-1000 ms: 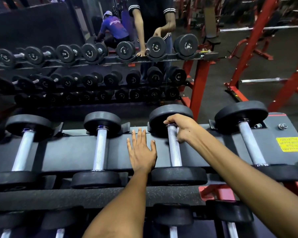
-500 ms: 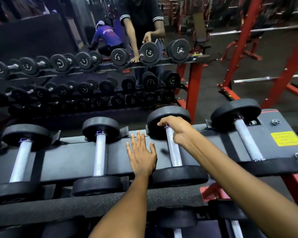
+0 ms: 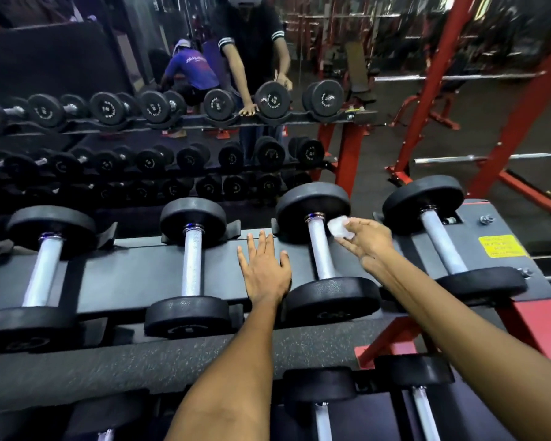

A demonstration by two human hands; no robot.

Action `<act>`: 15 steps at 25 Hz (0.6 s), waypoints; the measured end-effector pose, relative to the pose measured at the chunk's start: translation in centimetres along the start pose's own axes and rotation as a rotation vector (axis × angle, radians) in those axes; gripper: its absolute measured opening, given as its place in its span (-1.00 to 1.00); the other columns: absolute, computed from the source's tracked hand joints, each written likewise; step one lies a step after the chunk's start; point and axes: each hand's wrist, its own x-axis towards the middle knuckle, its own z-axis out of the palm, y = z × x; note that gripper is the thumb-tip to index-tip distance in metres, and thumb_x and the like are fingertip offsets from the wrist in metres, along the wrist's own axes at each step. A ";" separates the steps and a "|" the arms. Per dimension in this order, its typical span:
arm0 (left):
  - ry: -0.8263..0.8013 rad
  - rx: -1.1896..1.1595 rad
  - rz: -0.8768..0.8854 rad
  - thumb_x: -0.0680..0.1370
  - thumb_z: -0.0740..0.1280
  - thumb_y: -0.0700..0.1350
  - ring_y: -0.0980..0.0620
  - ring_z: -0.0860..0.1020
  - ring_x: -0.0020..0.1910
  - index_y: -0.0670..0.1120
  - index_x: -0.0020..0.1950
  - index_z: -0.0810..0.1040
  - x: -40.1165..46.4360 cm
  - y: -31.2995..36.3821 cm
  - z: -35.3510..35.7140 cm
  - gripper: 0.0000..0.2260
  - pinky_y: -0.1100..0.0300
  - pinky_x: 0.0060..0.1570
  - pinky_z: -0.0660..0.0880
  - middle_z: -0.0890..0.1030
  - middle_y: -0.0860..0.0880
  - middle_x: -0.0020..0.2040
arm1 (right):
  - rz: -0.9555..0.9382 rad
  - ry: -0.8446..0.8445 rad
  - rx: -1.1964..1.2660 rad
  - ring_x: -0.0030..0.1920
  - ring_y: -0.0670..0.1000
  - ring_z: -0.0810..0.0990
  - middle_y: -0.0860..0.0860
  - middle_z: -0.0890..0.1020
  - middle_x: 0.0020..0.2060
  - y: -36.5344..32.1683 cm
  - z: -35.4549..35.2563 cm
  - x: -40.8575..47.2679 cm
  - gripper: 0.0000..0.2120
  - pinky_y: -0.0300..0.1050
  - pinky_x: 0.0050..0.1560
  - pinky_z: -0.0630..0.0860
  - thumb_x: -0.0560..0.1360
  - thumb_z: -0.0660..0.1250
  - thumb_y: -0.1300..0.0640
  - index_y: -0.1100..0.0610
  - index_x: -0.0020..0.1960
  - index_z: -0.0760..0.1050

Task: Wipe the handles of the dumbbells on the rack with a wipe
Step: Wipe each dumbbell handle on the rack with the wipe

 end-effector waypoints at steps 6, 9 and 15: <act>-0.288 -0.249 -0.149 0.62 0.18 0.01 -0.07 0.08 0.55 -0.05 0.55 0.21 0.1 1.2 -4.3 -0.50 -0.04 0.49 -0.05 0.20 -0.06 0.56 | 0.050 -0.065 0.074 -0.25 0.15 0.57 0.35 0.53 0.03 -3.4 -3.1 -6.3 -0.91 -0.09 -0.28 0.64 0.52 0.17 0.45 0.40 -0.13 0.42; -0.281 -0.524 -0.155 0.61 0.21 -0.11 -0.22 0.44 0.31 -0.19 0.34 0.47 -1.8 4.9 -7.8 -0.67 0.05 0.27 0.35 0.53 -0.24 0.28 | 0.059 -0.094 0.090 -0.29 0.10 0.54 0.26 0.51 -0.16 -4.7 -5.0 -9.2 -0.85 0.01 0.09 0.56 0.52 0.20 0.46 0.36 -0.22 0.40; -0.206 -0.584 0.041 0.60 0.24 -0.14 -0.14 0.48 0.25 -0.16 0.33 0.51 -4.7 13.9 -8.9 -0.69 0.22 0.16 0.33 0.56 -0.20 0.25 | -0.051 -0.019 0.009 -0.34 0.07 0.51 0.21 0.50 -0.23 -6.7 -8.8 -9.7 -0.90 -0.12 -0.33 0.61 0.46 0.22 0.51 0.35 -0.14 0.40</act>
